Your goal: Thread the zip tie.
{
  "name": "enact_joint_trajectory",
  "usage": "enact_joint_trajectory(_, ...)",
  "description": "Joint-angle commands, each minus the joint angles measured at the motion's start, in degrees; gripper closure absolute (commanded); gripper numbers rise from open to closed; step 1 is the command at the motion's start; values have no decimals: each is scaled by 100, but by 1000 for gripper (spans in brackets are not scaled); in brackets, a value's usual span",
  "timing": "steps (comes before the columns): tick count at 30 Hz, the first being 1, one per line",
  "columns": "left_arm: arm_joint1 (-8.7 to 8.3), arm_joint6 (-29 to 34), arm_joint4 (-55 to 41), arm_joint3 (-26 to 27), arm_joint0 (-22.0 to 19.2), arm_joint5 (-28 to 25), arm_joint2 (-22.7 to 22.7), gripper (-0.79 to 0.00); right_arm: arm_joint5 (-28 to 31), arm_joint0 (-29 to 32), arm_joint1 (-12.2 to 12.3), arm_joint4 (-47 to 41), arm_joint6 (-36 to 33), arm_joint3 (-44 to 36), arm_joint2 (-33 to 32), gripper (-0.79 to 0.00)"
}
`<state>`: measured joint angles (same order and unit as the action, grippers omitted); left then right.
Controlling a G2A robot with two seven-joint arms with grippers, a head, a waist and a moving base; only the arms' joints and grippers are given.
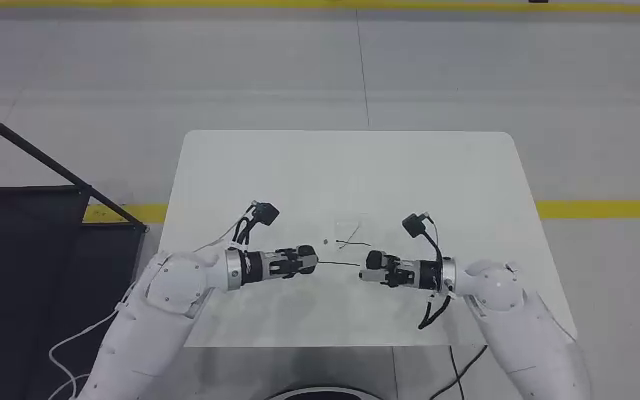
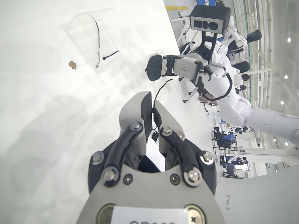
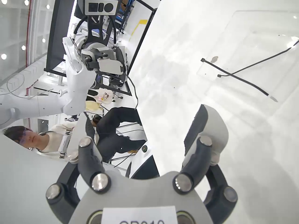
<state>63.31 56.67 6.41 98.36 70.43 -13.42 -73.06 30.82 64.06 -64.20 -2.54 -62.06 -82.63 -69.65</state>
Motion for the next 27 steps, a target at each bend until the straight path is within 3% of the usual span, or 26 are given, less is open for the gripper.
enact_joint_trajectory(1, -4, -9, 7, -4, -7, 1, 24, 0, -27, -36, 0, 5, 3, 16, 46, -600)
enact_joint_trajectory(6, -17, -18, 0, -28, -34, -7, 71, 0, -78, -127, -4, 4, 34, 52, 178, -477)
enact_joint_trajectory(13, -40, -27, -7, -37, -56, -3, 102, 0, -90, -214, -1, -25, 67, 74, 302, -388)
enact_joint_trajectory(27, -86, -46, -13, -45, -80, 7, 151, 0, -140, -320, 20, -87, 98, 129, 460, -308)
